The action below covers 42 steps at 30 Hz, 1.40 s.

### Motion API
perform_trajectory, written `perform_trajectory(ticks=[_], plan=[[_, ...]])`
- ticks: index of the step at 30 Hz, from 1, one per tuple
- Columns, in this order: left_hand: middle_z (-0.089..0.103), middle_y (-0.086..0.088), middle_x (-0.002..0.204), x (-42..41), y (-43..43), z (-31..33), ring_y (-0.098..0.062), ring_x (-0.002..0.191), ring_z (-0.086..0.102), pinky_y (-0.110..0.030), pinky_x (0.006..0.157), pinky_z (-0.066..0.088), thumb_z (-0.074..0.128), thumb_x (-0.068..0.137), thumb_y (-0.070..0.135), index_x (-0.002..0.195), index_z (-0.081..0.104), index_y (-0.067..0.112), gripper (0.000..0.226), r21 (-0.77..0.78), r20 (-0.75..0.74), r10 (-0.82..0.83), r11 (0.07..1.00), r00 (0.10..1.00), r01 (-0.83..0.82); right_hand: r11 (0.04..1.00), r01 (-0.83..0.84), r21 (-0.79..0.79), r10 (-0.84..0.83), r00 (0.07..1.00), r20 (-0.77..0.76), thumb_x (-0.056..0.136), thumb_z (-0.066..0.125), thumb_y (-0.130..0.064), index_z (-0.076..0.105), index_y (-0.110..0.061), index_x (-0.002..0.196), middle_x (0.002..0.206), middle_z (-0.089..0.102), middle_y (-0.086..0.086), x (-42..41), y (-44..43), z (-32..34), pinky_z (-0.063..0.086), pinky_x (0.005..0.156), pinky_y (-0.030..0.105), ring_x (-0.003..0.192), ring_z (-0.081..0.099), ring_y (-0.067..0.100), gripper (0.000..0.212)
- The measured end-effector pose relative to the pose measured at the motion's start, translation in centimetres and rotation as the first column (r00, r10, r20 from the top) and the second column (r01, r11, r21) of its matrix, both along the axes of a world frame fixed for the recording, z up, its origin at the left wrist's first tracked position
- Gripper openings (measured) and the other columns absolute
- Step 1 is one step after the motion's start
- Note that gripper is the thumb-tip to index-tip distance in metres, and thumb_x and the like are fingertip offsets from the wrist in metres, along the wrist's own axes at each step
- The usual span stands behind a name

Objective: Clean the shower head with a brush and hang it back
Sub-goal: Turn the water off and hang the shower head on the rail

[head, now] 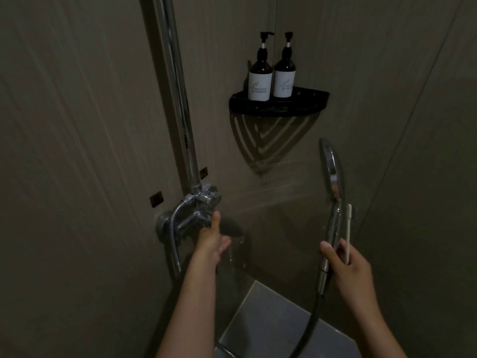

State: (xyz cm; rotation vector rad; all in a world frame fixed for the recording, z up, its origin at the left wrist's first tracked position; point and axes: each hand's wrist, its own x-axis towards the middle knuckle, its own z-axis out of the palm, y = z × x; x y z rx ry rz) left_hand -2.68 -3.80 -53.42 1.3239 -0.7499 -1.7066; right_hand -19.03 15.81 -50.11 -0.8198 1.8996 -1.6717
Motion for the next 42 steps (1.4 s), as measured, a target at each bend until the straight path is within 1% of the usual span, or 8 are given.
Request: perform_trajectory(ticks=[6, 18, 21, 24, 26, 29, 35, 42], plan=[[0.048, -0.021, 0.138, -0.2, 0.1, -0.7, -0.034, 0.120, 0.054, -0.040, 0.096, 0.047, 0.058, 0.087, 0.046, 0.143, 0.030, 0.007, 0.074, 0.039, -0.076, 0.057, 0.998, 0.995, -0.054, 1.000, 0.016, -0.016, -0.016, 1.000, -0.016, 0.090, 0.060, -0.020, 0.053, -0.011, 0.071, 0.064, 0.048, 0.003, -0.3, 0.5, 0.0, 0.037, 0.057, 0.026, 0.062, 0.045, 0.014, 0.022], [0.034, -0.024, 0.147, -3.1, 2.5, 0.5, -0.036, 0.123, 0.051, -0.039, 0.093, 0.046, 0.050, 0.093, 0.042, 0.146, 0.025, 0.012, 0.066, 0.106, -0.200, 0.061, 0.994, 0.978, -0.041, 0.997, 0.055, -0.044, -0.057, 0.998, -0.032, 0.090, 0.059, -0.023, 0.058, 0.004, 0.085, 0.071, 0.052, 0.011, -2.3, 3.3, 0.1, 0.038, 0.060, 0.028, 0.066, 0.048, 0.017, 0.028], [0.039, -0.024, 0.144, -4.7, 5.4, 1.3, -0.035, 0.124, 0.051, -0.040, 0.097, 0.044, 0.056, 0.093, 0.025, 0.142, 0.033, 0.009, 0.056, -0.010, -0.182, -0.133, 0.991, 0.974, 0.134, 0.995, 0.076, -0.065, -0.077, 0.997, -0.018, 0.089, 0.060, -0.022, 0.061, 0.002, 0.088, 0.074, 0.057, 0.011, -2.8, 4.2, -0.1, 0.040, 0.060, 0.027, 0.068, 0.051, 0.017, 0.024], [0.057, -0.013, 0.132, -7.1, 10.0, 2.1, -0.028, 0.121, 0.055, -0.041, 0.103, 0.043, 0.057, 0.091, 0.013, 0.118, 0.056, 0.013, 0.027, -0.201, -0.038, -0.564, 0.813, 0.825, 0.547, 0.991, 0.101, -0.089, -0.101, 0.995, 0.000, 0.089, 0.061, -0.018, 0.062, 0.003, 0.087, 0.072, 0.055, 0.009, -3.3, 5.4, -0.3, 0.040, 0.057, 0.020, 0.068, 0.050, 0.016, 0.021], [0.061, -0.008, 0.127, -8.8, 12.4, 1.9, -0.023, 0.117, 0.058, -0.039, 0.099, 0.044, 0.061, 0.088, 0.010, 0.115, 0.059, 0.021, 0.030, -0.285, 0.087, -0.764, 0.596, 0.639, 0.751, 0.989, 0.108, -0.104, -0.109, 0.994, 0.000, 0.089, 0.062, -0.016, 0.061, 0.004, 0.086, 0.069, 0.054, 0.009, -3.7, 6.2, -0.4, 0.039, 0.052, 0.014, 0.067, 0.050, 0.017, 0.020], [0.066, 0.002, 0.114, -11.3, 15.2, 1.4, -0.012, 0.103, 0.064, -0.033, 0.089, 0.049, 0.068, 0.081, 0.007, 0.114, 0.060, 0.037, 0.045, -0.300, 0.199, -0.891, 0.342, 0.409, 0.891, 0.984, 0.117, -0.132, -0.117, 0.993, 0.011, 0.089, 0.061, -0.013, 0.062, 0.006, 0.088, 0.074, 0.060, 0.015, -4.4, 7.7, -0.4, 0.042, 0.052, 0.013, 0.069, 0.055, 0.018, 0.019], [0.066, -0.002, 0.087, -14.7, 20.4, 1.6, -0.005, 0.074, 0.066, -0.025, 0.073, 0.056, 0.059, 0.082, -0.012, 0.114, 0.052, 0.033, 0.056, -0.332, 0.194, -0.913, 0.282, 0.358, 0.900, 0.970, 0.182, -0.160, -0.183, 0.983, 0.007, 0.088, 0.062, -0.008, 0.058, -0.006, 0.077, 0.063, 0.053, 0.003, -6.0, 11.7, 0.2, 0.039, 0.047, 0.008, 0.049, 0.048, -0.006, 0.012], [0.064, -0.001, 0.085, -17.8, 26.8, 2.3, -0.004, 0.070, 0.066, -0.020, 0.065, 0.054, 0.058, 0.081, -0.015, 0.128, 0.045, 0.022, 0.061, -0.396, 0.266, -0.910, 0.199, 0.319, 0.896, 0.931, 0.323, -0.171, -0.324, 0.946, 0.023, 0.085, 0.065, -0.004, 0.052, -0.010, 0.068, 0.060, 0.048, 0.003, -8.1, 17.8, 0.1, 0.037, 0.044, 0.009, 0.044, 0.046, -0.004, 0.022]])
